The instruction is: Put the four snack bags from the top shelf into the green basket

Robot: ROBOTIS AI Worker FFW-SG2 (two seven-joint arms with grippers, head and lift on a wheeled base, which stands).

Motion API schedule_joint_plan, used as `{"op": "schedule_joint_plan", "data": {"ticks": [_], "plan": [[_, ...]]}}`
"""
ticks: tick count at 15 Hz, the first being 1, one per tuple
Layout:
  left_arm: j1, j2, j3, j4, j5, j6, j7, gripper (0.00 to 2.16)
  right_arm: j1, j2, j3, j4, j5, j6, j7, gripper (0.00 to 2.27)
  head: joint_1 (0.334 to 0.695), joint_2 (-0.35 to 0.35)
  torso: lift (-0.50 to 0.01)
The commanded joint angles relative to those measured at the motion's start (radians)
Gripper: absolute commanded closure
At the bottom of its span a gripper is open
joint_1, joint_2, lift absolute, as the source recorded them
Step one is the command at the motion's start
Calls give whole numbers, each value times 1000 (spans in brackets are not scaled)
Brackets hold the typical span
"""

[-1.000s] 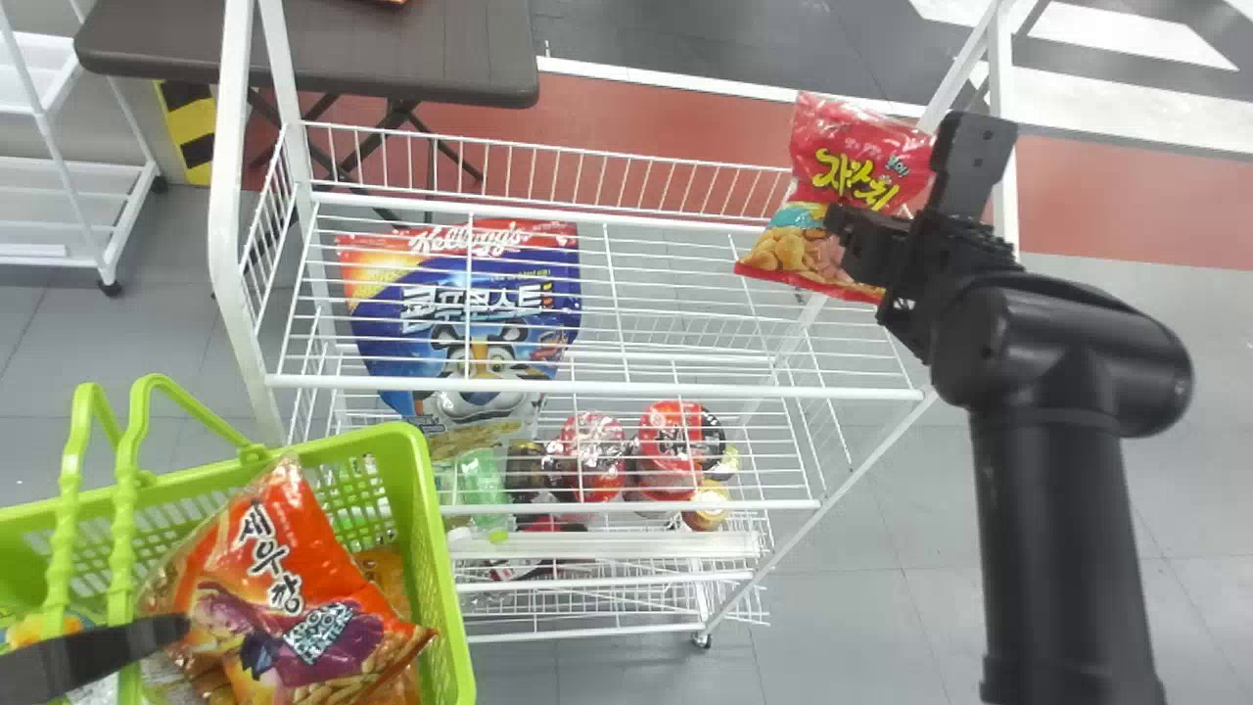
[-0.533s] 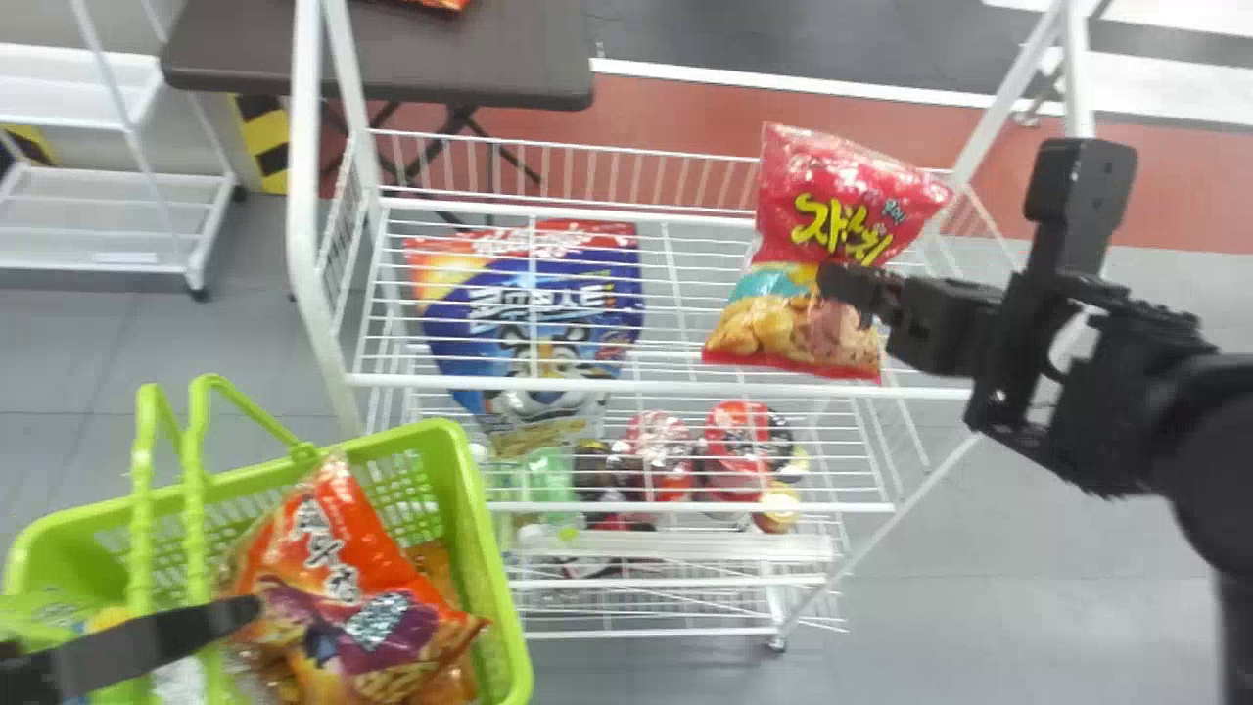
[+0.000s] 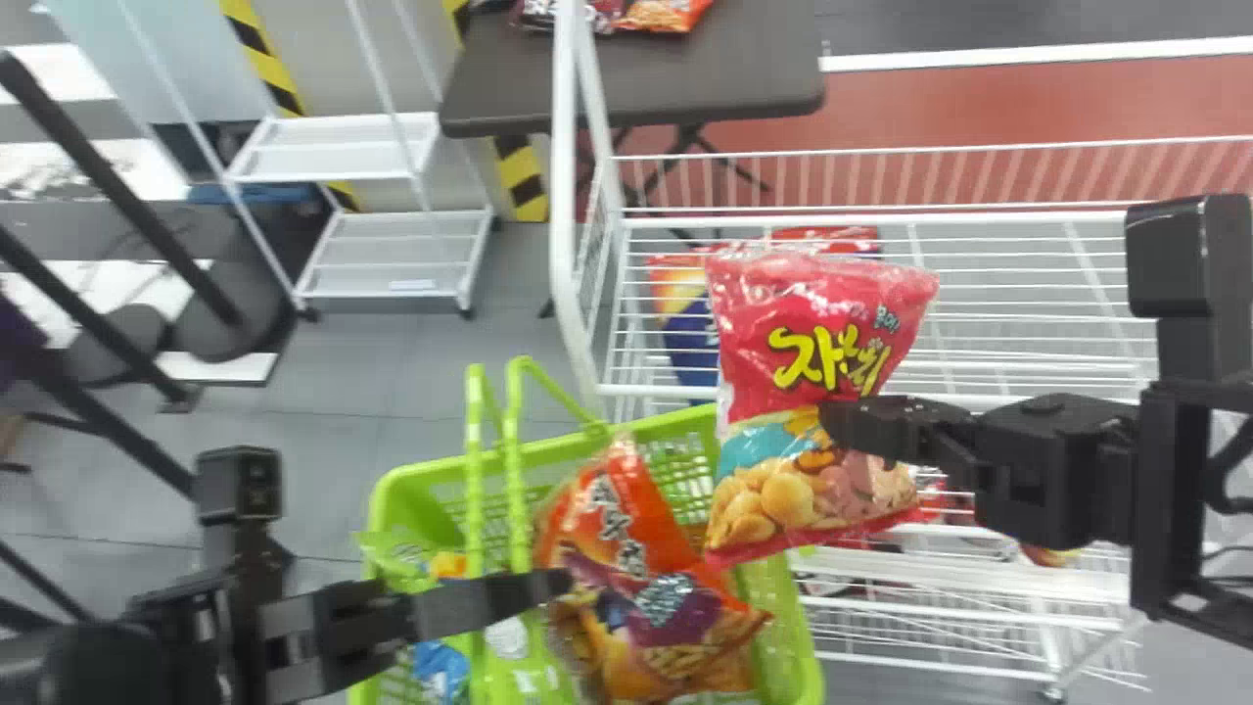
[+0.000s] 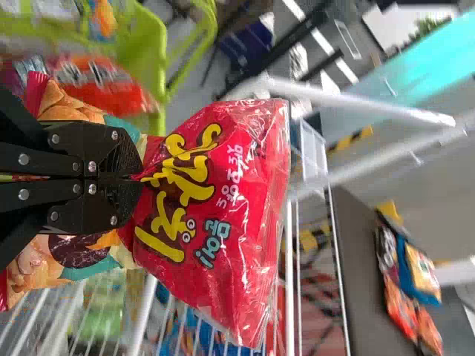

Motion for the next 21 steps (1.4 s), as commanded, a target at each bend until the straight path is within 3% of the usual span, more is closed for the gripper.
{"op": "schedule_joint_plan", "data": {"ticks": [1,5,8,10,11,12,13,16,19,21], "plan": [[-5,-7,-8,-15,-12,8,-10,2148,-15,29,79,-17,-16,8,0,2250,695,241,0],[5,-12,-11,-55,-6,33,-10,2148,-68,52,168,120,-123,33,-1,2250,695,350,0],[9,-13,-4,-66,8,39,-10,2148,-97,52,231,189,-106,97,-38,2243,695,350,0],[14,-18,2,-72,13,42,-10,2148,-128,52,257,239,-85,160,-81,2010,695,350,0],[15,-18,4,-73,19,42,-10,2148,-162,52,259,273,-80,160,-81,1480,695,350,0],[18,-18,4,-75,20,42,-10,2148,-179,52,262,290,-80,160,-78,299,695,350,0],[23,-19,4,-80,19,42,-10,2148,-180,53,263,292,-74,160,-75,-2,695,350,0],[34,-21,12,-80,20,42,-10,2148,-177,53,196,308,-94,160,23,-2,695,350,0],[46,-24,18,-77,20,39,-10,2148,-160,67,70,293,-180,160,114,9,695,350,0],[60,-32,32,-77,24,39,-10,2148,-127,66,-20,246,-134,160,150,12,695,350,0]]}}
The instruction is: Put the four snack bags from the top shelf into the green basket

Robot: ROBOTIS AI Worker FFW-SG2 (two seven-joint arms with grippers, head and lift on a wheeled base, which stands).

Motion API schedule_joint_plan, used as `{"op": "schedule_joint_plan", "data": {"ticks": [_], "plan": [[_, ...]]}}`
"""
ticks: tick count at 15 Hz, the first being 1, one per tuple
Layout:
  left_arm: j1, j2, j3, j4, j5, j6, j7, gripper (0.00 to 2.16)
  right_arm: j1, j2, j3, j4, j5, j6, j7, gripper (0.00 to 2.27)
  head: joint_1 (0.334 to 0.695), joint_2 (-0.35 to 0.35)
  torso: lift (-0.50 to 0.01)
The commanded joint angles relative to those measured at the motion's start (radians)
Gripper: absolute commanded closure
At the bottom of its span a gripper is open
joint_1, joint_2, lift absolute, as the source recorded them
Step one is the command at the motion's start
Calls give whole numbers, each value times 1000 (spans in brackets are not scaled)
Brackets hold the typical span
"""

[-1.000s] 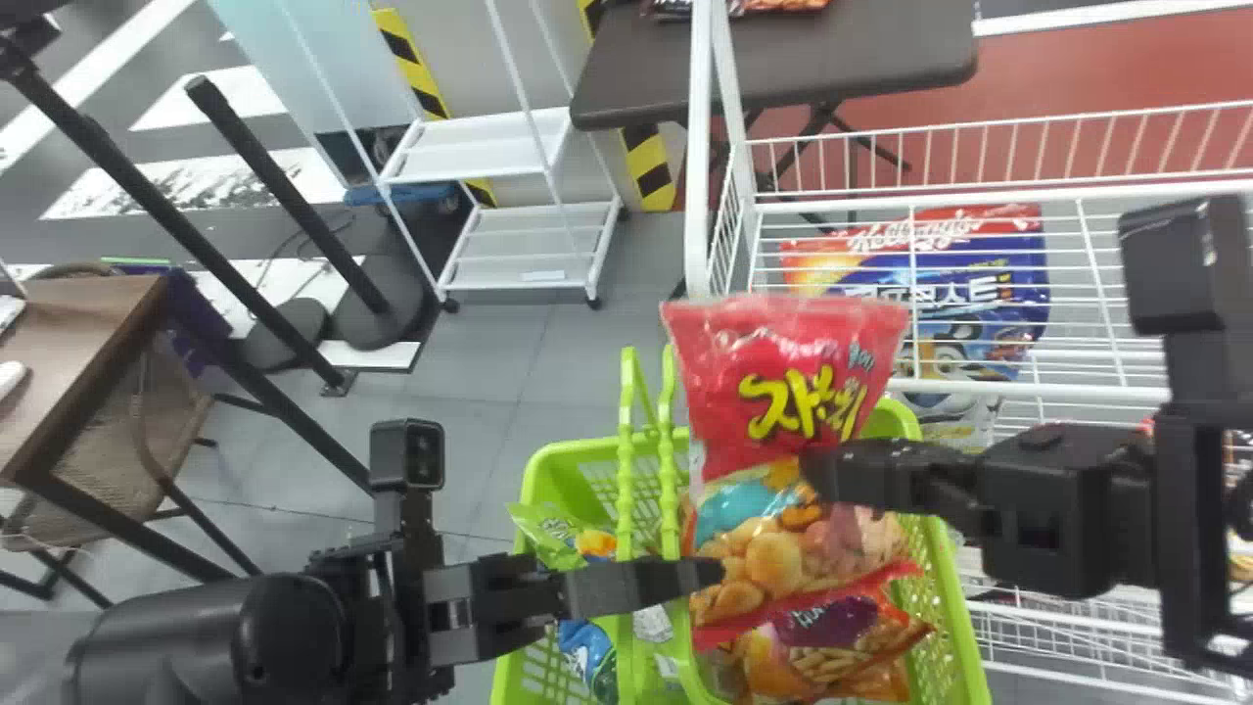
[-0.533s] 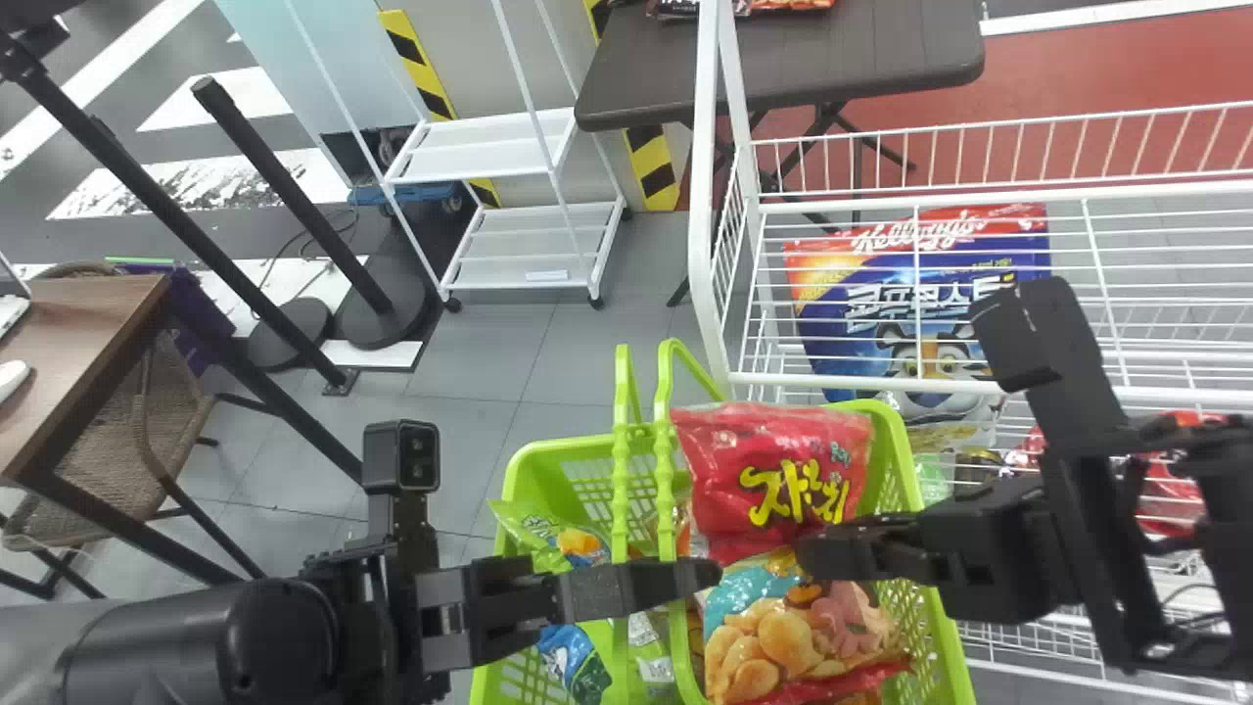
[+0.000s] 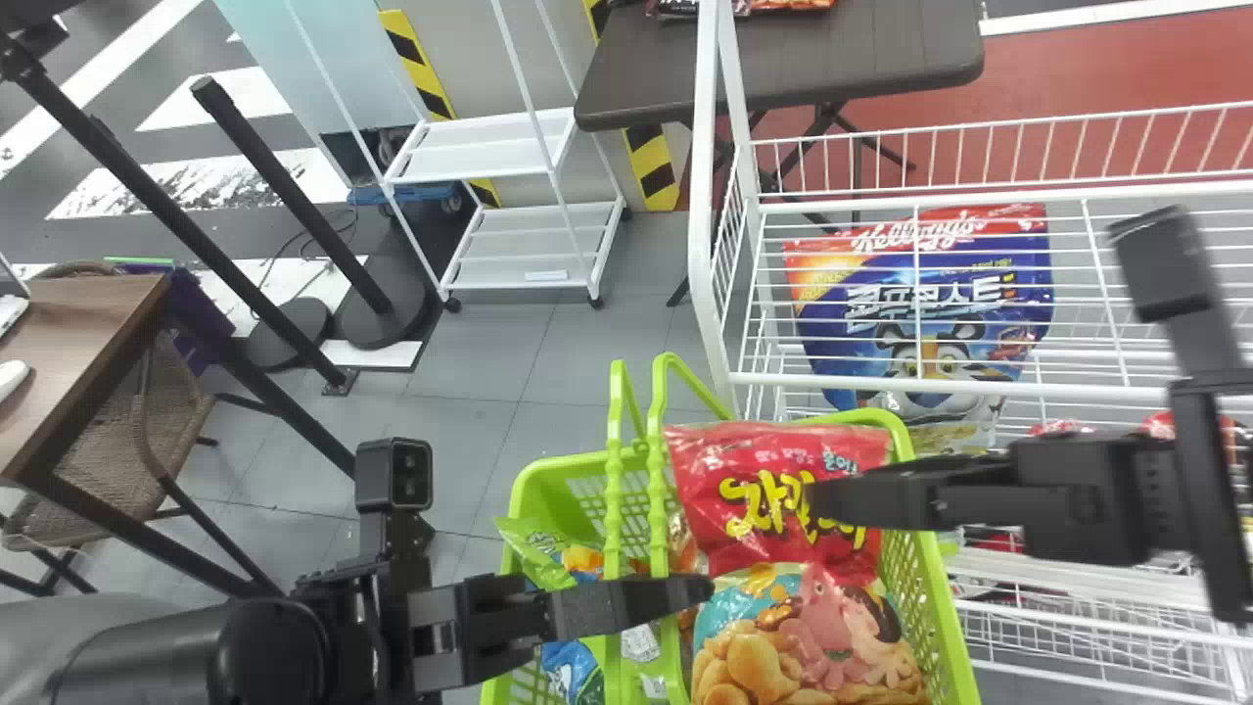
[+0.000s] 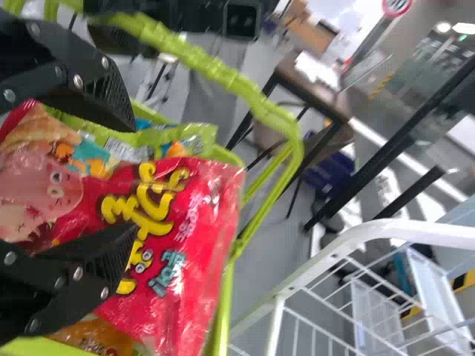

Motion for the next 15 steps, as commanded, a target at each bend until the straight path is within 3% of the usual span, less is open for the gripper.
{"op": "schedule_joint_plan", "data": {"ticks": [1,3,5,7,9,13,15], "plan": [[14,-4,10,-1,4,-4,-10,2148,40,-13,-77,-30,112,-77,34,12,695,350,0],[25,-8,13,-4,4,-10,-10,2148,129,-29,-69,-30,362,-399,37,12,695,350,0],[34,-12,7,-20,1,-13,-10,2148,253,-26,-31,-16,603,-905,15,16,695,208,0],[46,-17,-1,-37,-3,-16,-10,2148,339,-15,-16,21,770,-1209,-34,16,695,114,0],[61,-15,0,-46,-7,-28,-10,2148,411,-15,-42,79,838,-1454,-41,16,695,4,0],[94,-12,-1,-70,-35,-44,-10,2148,513,-3,-121,148,853,-1598,-43,56,695,-73,0],[106,-9,-23,-84,-53,-44,-10,2148,560,33,-154,166,862,-1666,-35,56,695,-123,0]]}}
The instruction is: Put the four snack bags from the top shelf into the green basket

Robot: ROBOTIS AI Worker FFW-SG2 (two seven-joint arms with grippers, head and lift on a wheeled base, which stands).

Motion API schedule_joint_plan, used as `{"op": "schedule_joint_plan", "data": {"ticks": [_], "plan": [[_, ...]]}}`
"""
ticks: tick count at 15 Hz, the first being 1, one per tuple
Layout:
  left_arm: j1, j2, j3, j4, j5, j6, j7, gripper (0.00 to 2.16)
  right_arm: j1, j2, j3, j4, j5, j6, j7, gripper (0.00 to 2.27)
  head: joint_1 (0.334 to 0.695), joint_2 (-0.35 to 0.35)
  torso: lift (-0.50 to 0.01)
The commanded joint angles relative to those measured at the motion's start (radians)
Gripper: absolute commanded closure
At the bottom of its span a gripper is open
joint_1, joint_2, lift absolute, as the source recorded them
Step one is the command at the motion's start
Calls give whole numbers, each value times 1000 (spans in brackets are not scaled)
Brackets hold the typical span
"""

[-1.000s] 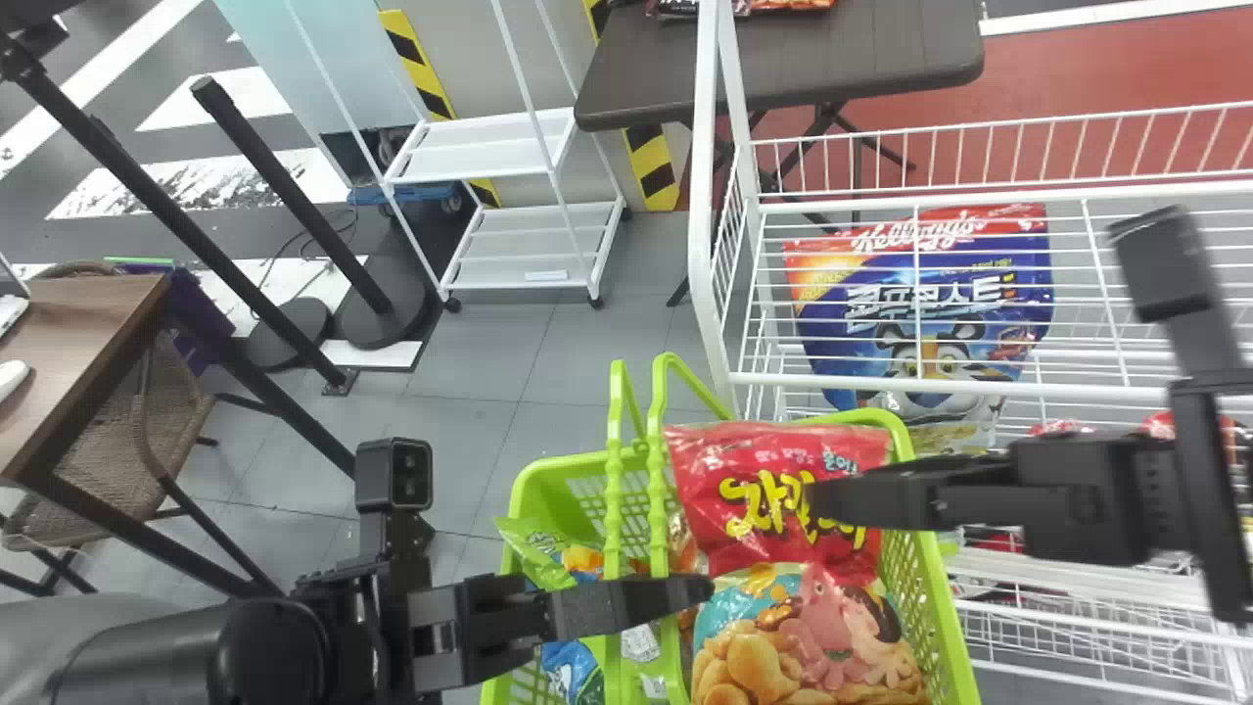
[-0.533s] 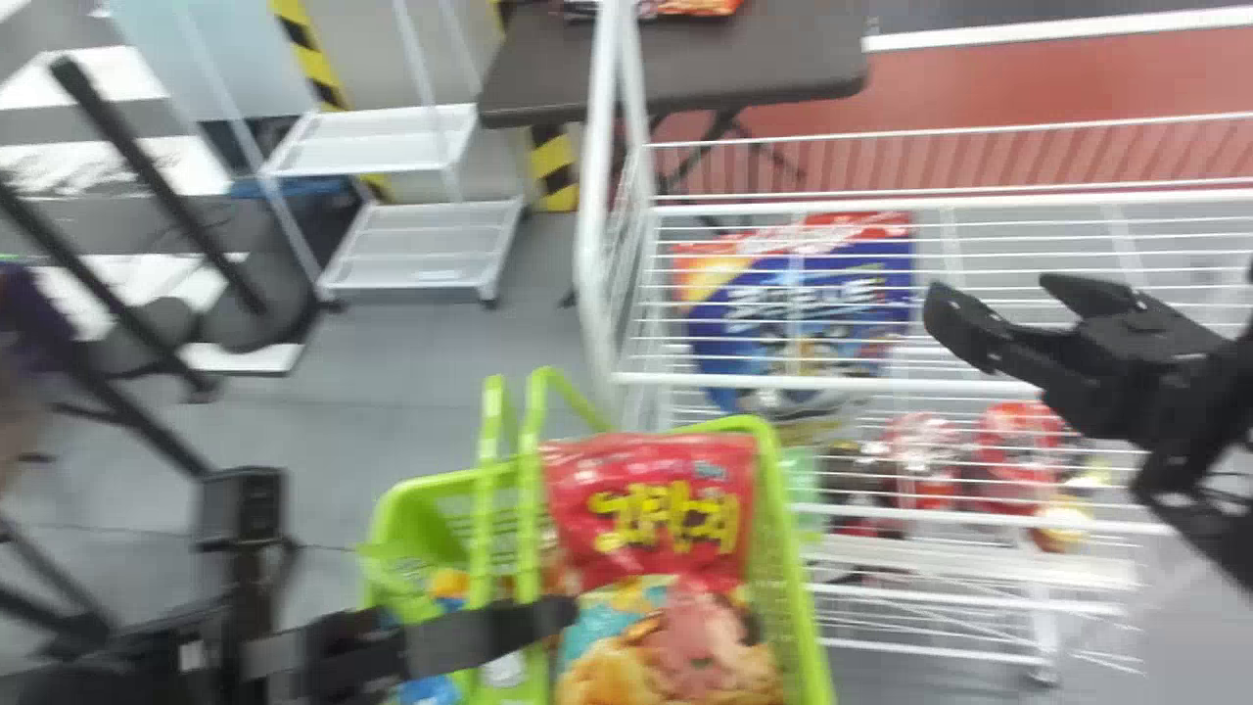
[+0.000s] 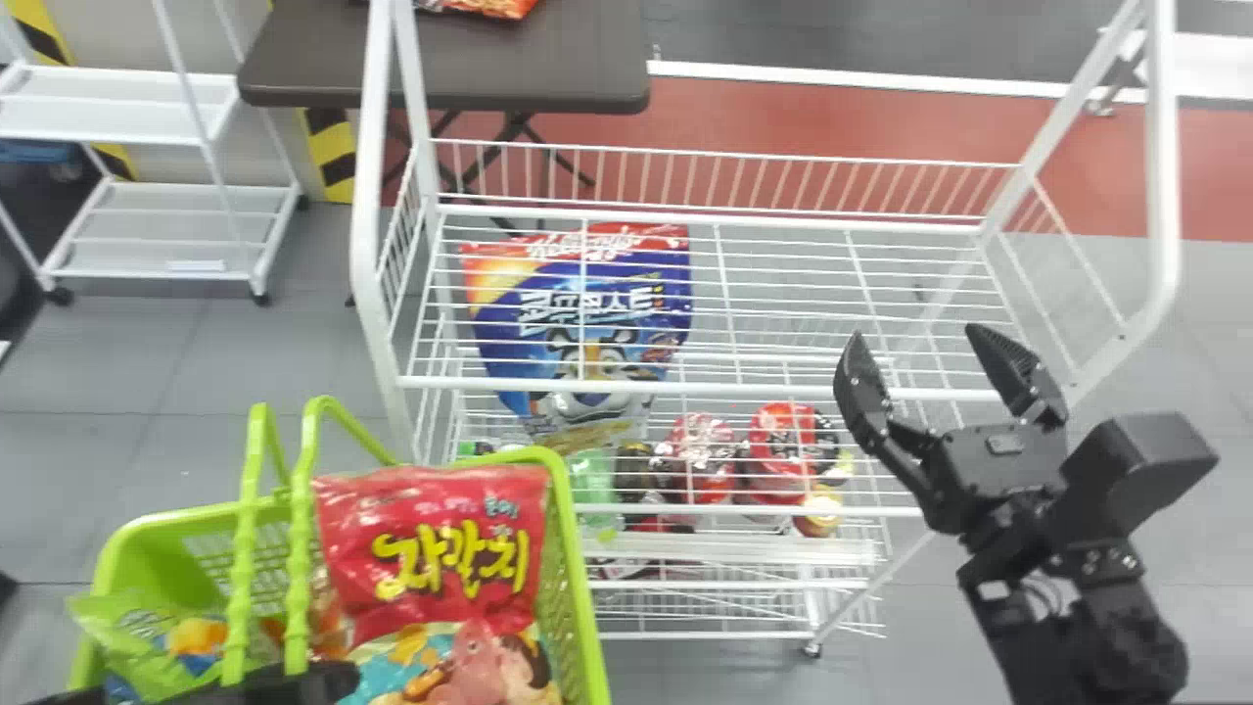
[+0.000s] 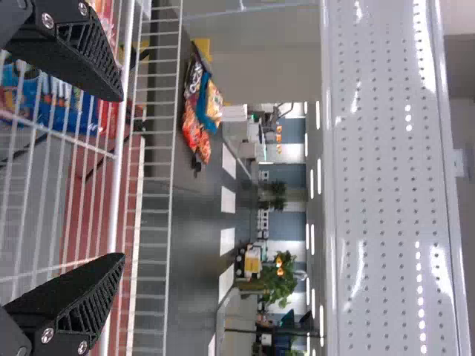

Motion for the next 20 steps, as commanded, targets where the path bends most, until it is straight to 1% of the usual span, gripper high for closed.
{"op": "schedule_joint_plan", "data": {"ticks": [1,3,4,5,7,10,12,20], "plan": [[16,2,-23,-21,-22,-1,-10,2148,52,40,-38,19,7,-74,24,56,695,-141,0],[22,-20,-29,-33,-45,-4,-10,2148,78,96,-86,14,9,-111,100,56,695,-181,0],[24,-32,-29,-42,-56,-1,-10,2148,81,96,-103,11,17,-114,130,56,695,-189,0],[28,-38,-29,-53,-60,3,-10,2148,89,96,-112,11,30,-114,140,56,695,-197,0],[30,-43,-27,-58,-65,3,-10,2148,103,96,-118,13,32,-114,138,56,695,-230,0],[31,-52,-36,-58,-74,3,-10,2148,104,96,-119,13,60,-111,135,60,695,-248,0],[33,-52,-50,-62,-82,3,-10,2148,104,96,-110,25,60,-111,130,66,695,-257,0],[36,-47,-50,-71,-94,12,-10,2148,106,96,-92,23,60,-123,129,83,695,-249,0]]}}
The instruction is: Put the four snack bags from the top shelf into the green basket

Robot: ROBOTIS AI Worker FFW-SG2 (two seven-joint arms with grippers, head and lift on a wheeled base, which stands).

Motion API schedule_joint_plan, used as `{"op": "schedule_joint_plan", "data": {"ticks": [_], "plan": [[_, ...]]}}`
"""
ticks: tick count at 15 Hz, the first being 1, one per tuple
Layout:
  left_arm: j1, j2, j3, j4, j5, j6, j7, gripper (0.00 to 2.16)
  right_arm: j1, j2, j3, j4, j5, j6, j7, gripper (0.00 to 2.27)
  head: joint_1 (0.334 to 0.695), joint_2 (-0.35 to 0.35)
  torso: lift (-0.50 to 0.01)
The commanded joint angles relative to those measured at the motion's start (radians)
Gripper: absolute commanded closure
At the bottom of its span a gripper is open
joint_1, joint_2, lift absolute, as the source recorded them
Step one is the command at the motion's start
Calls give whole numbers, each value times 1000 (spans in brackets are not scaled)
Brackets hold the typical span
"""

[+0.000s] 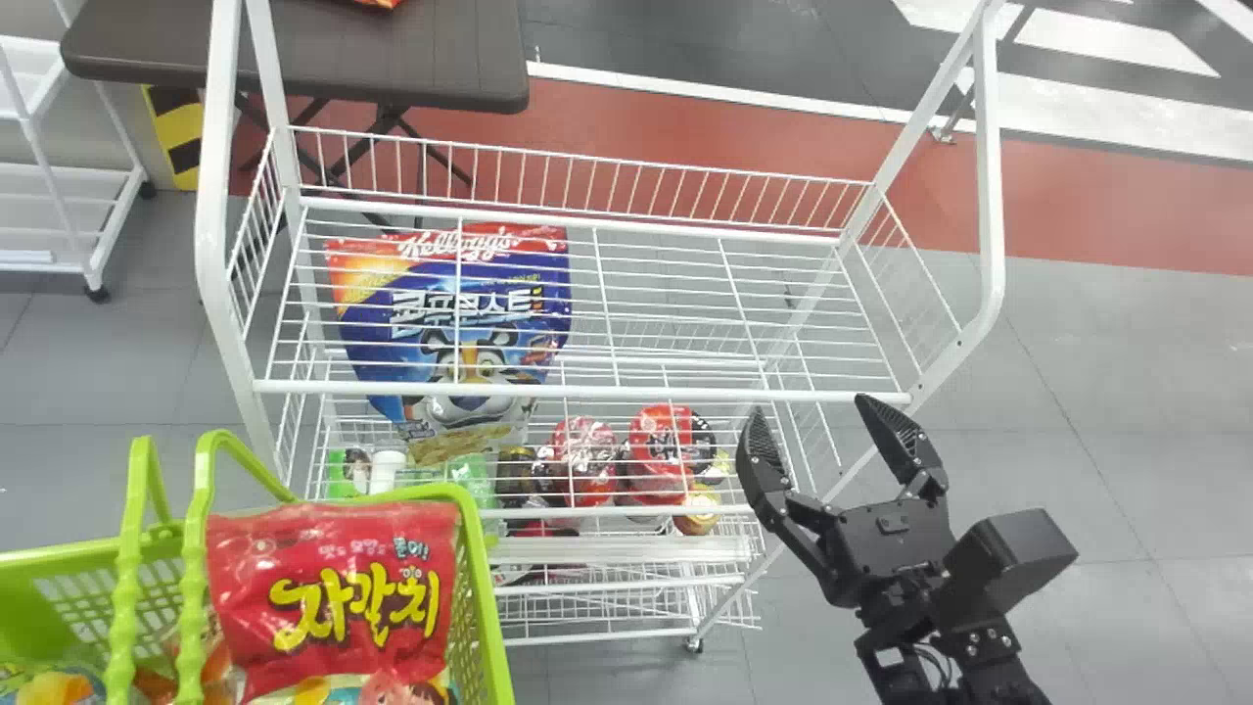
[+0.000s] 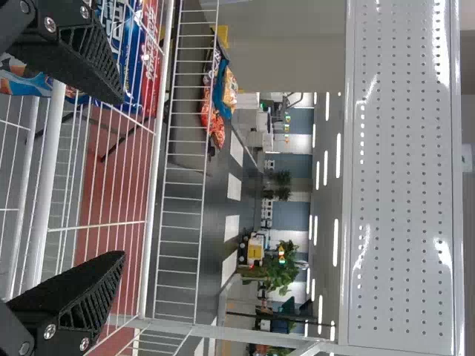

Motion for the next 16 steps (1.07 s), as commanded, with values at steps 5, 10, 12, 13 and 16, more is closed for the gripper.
{"op": "schedule_joint_plan", "data": {"ticks": [5,10,12,13,16], "plan": [[-2,3,6,4,-2,0,-10,2148,-2,5,13,1,0,-1,-8,87,695,-236,0],[-15,7,9,23,-2,0,-10,2148,-6,5,22,1,0,-1,-14,90,695,-221,0],[-17,7,9,27,-2,3,-10,2148,-6,5,24,3,0,-1,-21,90,695,-215,0],[-17,7,9,27,-2,3,-10,2148,-8,5,24,3,0,-1,-21,90,695,-215,0],[-18,5,9,32,-2,3,-10,2148,-6,5,25,7,0,-1,-21,90,695,-212,0]]}}
